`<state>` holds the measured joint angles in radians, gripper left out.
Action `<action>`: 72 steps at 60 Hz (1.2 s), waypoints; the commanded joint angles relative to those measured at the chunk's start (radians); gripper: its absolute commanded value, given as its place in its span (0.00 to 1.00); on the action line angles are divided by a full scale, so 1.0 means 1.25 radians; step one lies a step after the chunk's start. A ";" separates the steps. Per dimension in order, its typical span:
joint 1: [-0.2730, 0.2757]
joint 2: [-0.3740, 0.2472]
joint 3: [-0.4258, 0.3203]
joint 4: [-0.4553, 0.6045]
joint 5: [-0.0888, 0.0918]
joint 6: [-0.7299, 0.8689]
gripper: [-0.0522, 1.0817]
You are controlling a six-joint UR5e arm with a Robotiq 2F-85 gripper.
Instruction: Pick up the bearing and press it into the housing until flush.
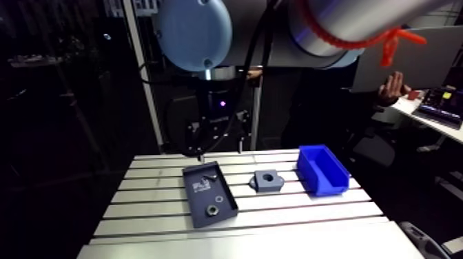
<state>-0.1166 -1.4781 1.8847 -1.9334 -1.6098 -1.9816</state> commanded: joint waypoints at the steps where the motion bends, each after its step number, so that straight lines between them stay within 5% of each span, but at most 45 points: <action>1: 0.009 0.031 0.038 -0.051 0.001 -0.013 0.05; 31: 0.032 0.072 0.096 -0.132 -0.001 -0.007 0.06; 39: 0.032 0.085 0.109 -0.154 -0.001 -0.003 0.21; 72: 0.042 0.118 0.126 -0.189 0.000 0.006 0.32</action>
<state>-0.0681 -1.3407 2.0386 -2.1565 -1.6105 -1.9787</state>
